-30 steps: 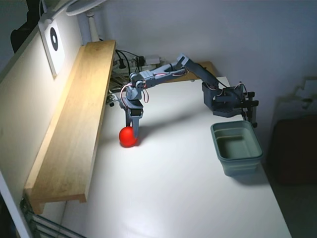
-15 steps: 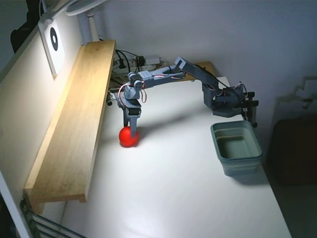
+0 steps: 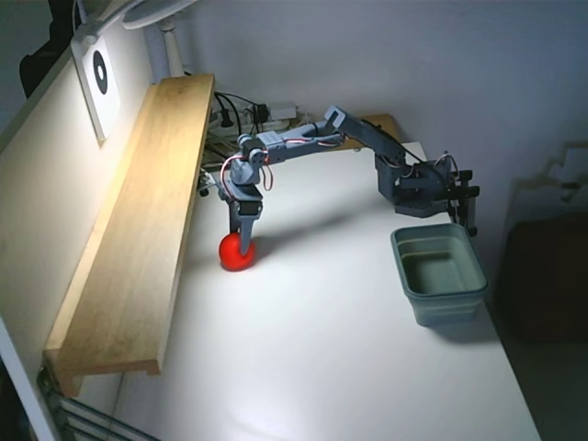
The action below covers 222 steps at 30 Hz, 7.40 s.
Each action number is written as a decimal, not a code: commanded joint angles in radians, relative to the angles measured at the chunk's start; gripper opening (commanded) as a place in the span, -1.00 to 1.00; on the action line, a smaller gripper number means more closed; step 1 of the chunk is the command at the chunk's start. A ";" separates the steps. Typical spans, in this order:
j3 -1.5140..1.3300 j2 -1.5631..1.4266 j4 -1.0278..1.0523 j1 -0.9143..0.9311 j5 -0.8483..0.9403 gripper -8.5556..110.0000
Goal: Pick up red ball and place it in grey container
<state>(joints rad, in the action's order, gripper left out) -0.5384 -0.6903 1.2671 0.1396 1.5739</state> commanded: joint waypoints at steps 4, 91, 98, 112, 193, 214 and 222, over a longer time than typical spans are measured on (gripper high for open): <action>0.047 -0.037 0.015 0.004 -0.003 -0.47; -0.438 -0.762 0.256 0.004 -0.003 -0.47; -0.342 -0.730 0.321 0.004 -0.003 -0.47; -0.342 -0.730 0.321 -0.299 -0.003 -0.47; -0.411 -0.834 0.345 -0.850 -0.003 -0.32; -0.552 -1.045 0.396 -0.383 -0.003 -0.54; -0.610 -1.132 0.416 -0.190 -0.003 -0.64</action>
<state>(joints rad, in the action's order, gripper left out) -1.1397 -1.7518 1.6674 -0.0997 1.5739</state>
